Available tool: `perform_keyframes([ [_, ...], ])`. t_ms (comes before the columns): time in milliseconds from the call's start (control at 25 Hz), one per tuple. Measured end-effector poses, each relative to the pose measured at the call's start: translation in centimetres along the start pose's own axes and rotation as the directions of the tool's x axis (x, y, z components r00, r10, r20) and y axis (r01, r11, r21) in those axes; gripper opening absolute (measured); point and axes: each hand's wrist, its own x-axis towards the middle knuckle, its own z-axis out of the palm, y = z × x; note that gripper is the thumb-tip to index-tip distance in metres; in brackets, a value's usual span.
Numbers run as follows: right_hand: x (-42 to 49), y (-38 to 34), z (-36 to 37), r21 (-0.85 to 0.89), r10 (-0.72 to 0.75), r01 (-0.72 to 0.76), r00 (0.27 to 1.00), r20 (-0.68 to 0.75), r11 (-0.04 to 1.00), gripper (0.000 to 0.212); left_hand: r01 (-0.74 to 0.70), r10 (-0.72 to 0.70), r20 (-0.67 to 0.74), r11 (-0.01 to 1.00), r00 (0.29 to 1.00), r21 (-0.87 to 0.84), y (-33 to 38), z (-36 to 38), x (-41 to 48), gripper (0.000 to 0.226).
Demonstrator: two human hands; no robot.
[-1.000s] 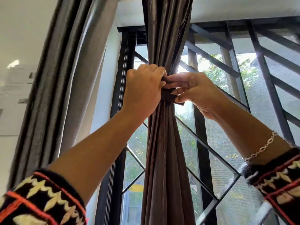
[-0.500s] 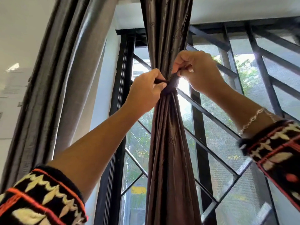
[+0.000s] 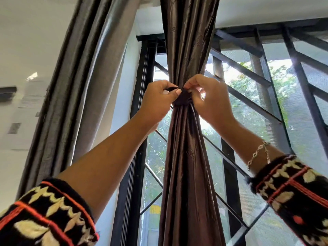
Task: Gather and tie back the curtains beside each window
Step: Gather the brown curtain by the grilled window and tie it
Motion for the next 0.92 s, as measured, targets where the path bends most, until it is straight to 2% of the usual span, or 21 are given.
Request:
perform_keyframes([
  [80, -1.3, -0.2, 0.0, 0.078, -0.032, 0.027, 0.997, 0.064, 0.997, 0.033, 0.027, -0.027, -0.001, 1.000, 1.000, -0.005, -0.1, -0.2, 0.1, 0.005],
  [200, -1.8, 0.1, -0.3, 0.096, -0.040, 0.028, 0.991, 0.127, 0.995, 0.042, 0.021, -0.021, -0.002, 0.999, 1.000, 0.026, -0.3, 0.0, 0.2, 0.012],
  [320, -1.4, 0.1, -0.8, 0.136, 0.030, -0.061, 0.976, 0.216, 0.989, 0.038, -0.023, 0.028, -0.043, 0.993, 0.999, 0.118, -0.6, 0.5, 0.5, 0.006],
  [400, -0.9, 0.1, -1.4, 0.270, 0.066, -0.170, 0.933, 0.355, 0.948, 0.031, -0.033, 0.043, -0.060, 0.986, 0.997, 0.161, -0.7, 0.7, 0.7, 0.003],
  [520, -0.7, 0.3, -2.1, 0.365, -0.018, -0.209, 0.848, 0.530, 0.907, 0.035, -0.009, 0.021, -0.077, 0.987, 0.997, 0.160, -0.6, 0.8, 1.0, 0.007],
  [640, -0.8, 1.0, -2.0, 0.363, -0.010, -0.189, 0.877, 0.480, 0.912, 0.047, -0.002, 0.009, -0.057, 0.992, 0.998, 0.123, -0.3, 0.8, 1.0, 0.005],
  [840, -0.9, 2.0, -2.0, 0.384, -0.028, -0.107, 0.944, 0.330, 0.917, 0.039, 0.045, -0.044, -0.083, 0.999, 0.996, 0.003, -0.1, 0.7, 1.1, 0.004],
  [920, -1.1, 1.9, -1.9, 0.441, -0.018, -0.096, 0.969, 0.246, 0.892, 0.037, 0.030, -0.030, -0.124, 1.000, 0.992, 0.001, -0.1, 0.8, 1.1, 0.007],
])
